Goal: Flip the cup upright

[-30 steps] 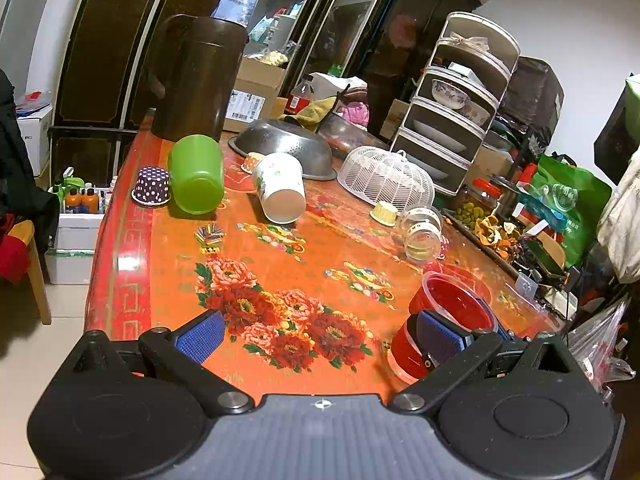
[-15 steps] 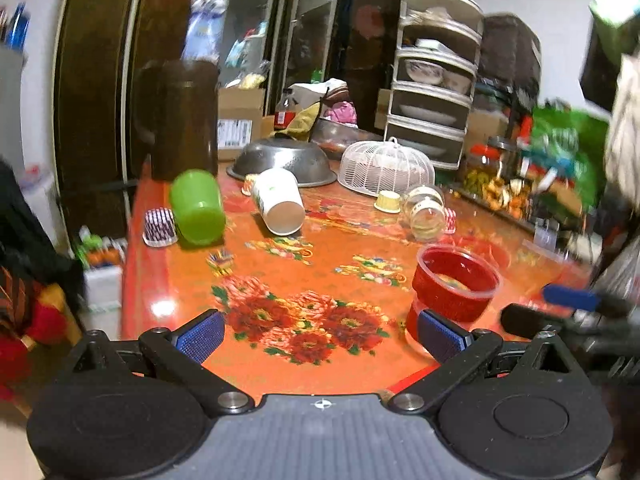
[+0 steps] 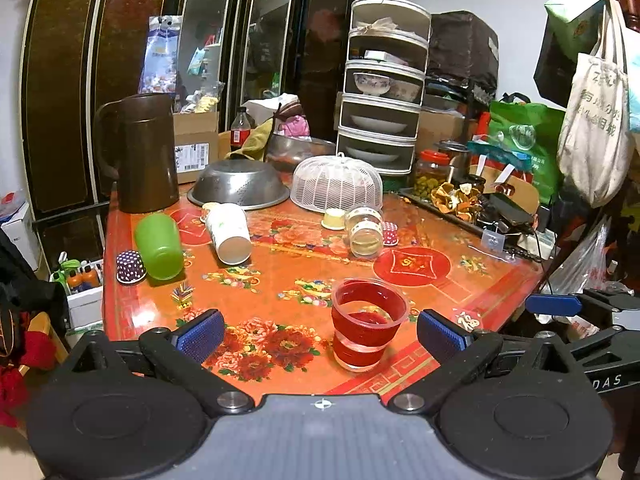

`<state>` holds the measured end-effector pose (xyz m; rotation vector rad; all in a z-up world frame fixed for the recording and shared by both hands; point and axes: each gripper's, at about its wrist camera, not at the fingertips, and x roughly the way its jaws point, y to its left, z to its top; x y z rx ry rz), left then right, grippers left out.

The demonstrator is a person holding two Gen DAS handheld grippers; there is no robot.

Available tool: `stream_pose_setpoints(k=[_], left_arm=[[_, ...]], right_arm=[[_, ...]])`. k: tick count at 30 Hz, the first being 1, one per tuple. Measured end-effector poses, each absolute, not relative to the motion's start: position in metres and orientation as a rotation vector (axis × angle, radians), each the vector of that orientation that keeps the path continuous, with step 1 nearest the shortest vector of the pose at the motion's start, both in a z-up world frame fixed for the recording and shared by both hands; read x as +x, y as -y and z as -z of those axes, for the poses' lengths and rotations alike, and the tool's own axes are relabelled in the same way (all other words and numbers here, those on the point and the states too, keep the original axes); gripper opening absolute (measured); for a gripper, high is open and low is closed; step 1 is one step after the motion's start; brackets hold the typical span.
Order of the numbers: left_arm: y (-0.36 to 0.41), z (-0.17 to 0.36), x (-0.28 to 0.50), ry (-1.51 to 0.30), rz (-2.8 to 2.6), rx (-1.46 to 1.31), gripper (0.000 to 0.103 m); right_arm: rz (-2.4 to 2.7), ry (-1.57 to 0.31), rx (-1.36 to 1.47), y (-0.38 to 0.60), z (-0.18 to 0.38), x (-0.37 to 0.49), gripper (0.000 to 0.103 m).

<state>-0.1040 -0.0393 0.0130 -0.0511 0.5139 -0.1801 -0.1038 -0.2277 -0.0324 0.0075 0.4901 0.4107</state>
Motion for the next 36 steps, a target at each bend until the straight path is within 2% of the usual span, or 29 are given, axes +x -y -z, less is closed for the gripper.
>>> stream_pose_setpoints(k=[36], left_arm=[[0.039,-0.006,-0.095,-0.573,0.171,-0.053,0.103]], right_arm=[[-0.459,-0.521,0.071,0.23,0.029,-0.1,0.102]])
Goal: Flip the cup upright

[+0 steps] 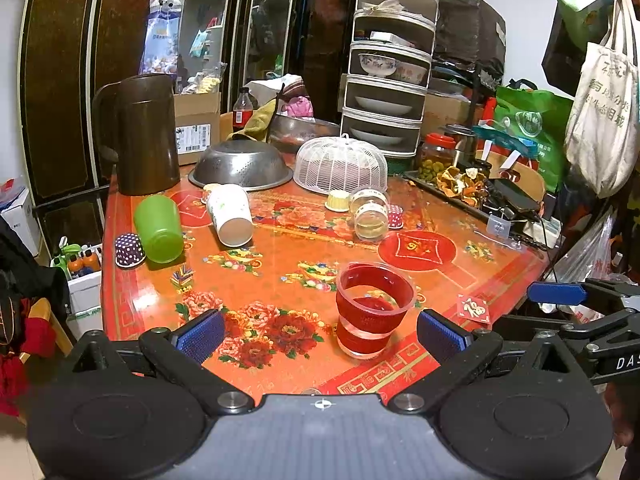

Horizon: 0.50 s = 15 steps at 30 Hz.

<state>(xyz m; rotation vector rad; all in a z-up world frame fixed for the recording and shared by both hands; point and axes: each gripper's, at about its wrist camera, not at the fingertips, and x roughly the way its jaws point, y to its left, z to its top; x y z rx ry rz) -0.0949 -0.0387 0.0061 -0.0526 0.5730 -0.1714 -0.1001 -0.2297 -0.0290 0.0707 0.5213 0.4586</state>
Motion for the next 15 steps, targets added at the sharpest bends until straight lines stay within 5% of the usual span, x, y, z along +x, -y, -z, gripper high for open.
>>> stream_pose_setpoints(k=[15], left_arm=[[0.0406,-0.0056,-0.0953,-0.575,0.17,-0.04,0.103]], right_arm=[[-0.471,-0.516,0.084,0.23,0.0262,-0.1009,0.102]])
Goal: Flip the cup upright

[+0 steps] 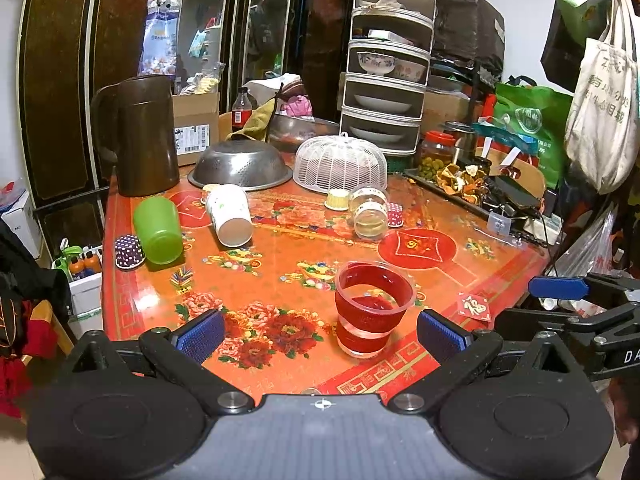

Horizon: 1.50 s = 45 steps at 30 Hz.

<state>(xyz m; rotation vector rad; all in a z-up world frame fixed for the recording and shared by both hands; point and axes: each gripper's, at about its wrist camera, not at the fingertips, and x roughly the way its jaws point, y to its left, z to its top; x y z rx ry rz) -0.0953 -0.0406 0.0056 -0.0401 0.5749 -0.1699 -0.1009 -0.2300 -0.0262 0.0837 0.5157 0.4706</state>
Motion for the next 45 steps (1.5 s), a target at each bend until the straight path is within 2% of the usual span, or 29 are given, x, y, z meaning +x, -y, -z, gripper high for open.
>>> stream_pose_setpoints(k=[45], left_arm=[[0.0411,-0.0036,-0.0948,-0.555,0.164,-0.041,0.103]], right_arm=[[-0.468,-0.516,0.096,0.2334,0.0277,-0.0994,0.102]])
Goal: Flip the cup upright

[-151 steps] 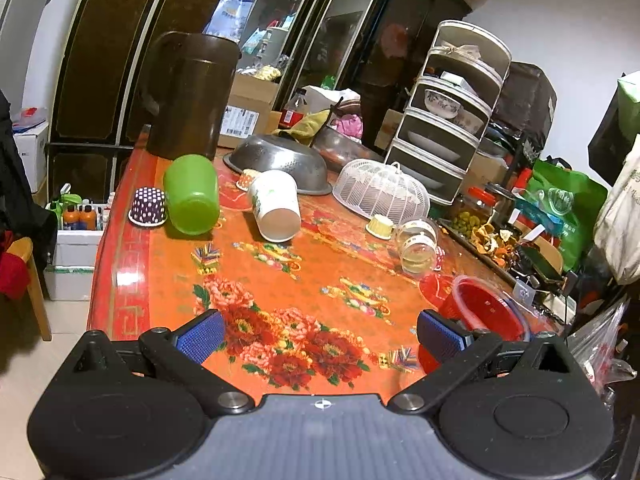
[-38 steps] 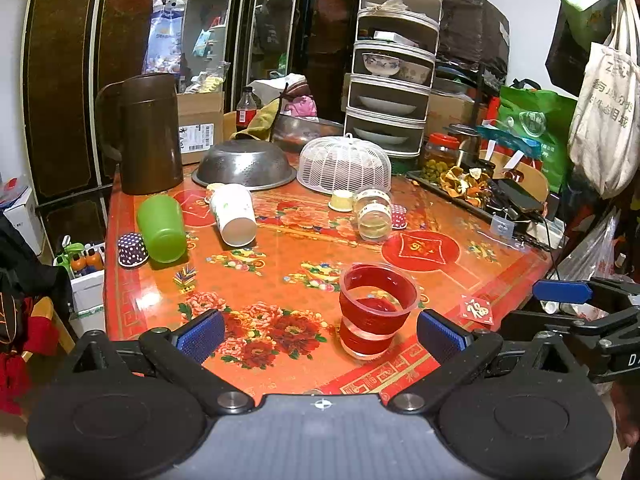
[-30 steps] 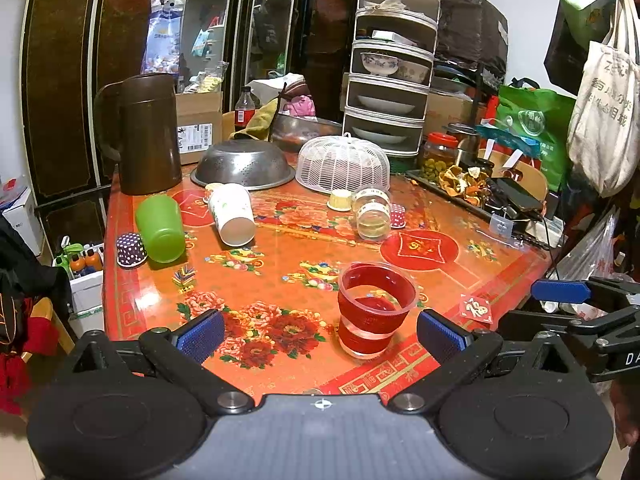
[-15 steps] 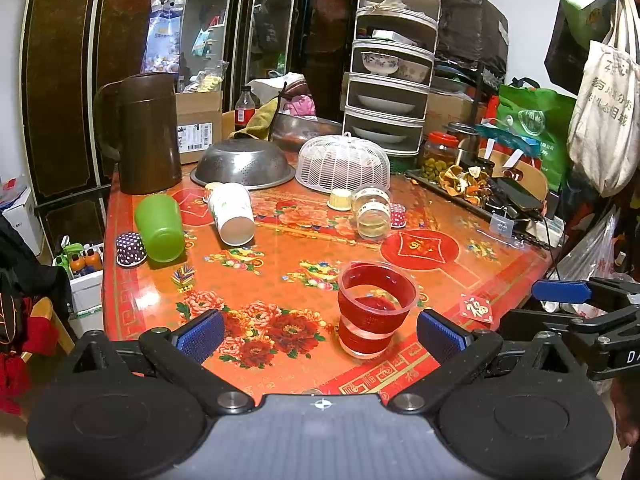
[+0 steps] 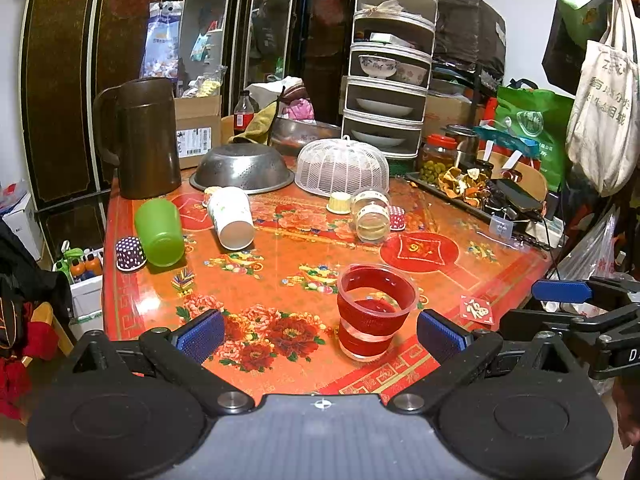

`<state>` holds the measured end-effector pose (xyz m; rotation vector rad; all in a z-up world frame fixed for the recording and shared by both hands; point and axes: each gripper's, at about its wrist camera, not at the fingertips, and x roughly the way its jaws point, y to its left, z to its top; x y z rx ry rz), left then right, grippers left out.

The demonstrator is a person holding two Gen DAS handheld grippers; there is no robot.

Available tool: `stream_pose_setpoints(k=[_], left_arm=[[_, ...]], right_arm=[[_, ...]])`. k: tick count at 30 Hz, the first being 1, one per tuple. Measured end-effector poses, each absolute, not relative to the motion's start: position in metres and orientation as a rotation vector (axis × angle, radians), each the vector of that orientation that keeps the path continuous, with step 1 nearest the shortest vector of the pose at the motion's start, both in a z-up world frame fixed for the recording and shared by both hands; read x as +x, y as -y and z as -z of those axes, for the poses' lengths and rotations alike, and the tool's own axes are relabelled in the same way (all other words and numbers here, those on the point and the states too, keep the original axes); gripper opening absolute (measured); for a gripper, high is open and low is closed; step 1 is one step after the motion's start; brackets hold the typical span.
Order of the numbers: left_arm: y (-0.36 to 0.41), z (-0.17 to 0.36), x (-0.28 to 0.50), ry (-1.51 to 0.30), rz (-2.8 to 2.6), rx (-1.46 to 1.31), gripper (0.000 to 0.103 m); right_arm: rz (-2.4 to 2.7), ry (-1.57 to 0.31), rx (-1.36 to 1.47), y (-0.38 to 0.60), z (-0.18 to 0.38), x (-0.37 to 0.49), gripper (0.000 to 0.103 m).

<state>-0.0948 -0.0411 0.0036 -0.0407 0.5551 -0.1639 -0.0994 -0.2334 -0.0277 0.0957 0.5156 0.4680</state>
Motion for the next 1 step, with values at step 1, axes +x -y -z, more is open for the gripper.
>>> stream_pose_setpoints(k=[1], left_arm=[[0.0409,-0.0041,-0.0958,-0.546,0.159,-0.041,0.103]], right_arm=[[-0.468,-0.514,0.095,0.2328,0.0282,-0.0992,0.102]])
